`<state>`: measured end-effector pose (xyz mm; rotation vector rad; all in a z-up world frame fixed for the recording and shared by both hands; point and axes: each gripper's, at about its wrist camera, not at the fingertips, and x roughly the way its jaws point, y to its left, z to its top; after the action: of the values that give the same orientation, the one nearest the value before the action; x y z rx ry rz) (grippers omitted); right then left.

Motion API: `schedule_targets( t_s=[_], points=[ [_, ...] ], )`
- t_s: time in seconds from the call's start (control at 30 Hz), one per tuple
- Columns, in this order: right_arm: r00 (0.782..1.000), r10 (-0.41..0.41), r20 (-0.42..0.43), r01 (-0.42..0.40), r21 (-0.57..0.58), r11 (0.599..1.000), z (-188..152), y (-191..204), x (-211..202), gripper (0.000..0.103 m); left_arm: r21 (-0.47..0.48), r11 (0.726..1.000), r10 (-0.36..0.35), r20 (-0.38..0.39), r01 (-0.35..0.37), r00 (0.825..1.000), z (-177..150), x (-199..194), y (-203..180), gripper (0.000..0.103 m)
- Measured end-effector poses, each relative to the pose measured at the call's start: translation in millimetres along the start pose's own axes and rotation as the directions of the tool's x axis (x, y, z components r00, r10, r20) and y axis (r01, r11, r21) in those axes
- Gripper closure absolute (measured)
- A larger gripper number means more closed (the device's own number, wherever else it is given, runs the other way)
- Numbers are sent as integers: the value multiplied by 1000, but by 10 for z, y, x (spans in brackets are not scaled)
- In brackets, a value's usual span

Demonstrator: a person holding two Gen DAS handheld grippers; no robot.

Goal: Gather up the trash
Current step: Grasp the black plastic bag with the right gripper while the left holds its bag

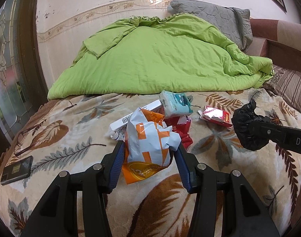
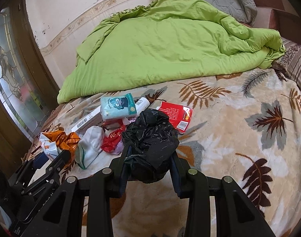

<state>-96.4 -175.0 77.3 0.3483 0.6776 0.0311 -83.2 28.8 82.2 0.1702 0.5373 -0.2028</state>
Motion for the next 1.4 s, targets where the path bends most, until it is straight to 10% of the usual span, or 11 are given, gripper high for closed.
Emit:
schedule_targets(
  t_s=[1.4],
  points=[
    [1000,-1,-7,1,-53,999,-17,100,14,63,-24,999,-27,-26,27,999,-31,41,-13,54]
  ],
)
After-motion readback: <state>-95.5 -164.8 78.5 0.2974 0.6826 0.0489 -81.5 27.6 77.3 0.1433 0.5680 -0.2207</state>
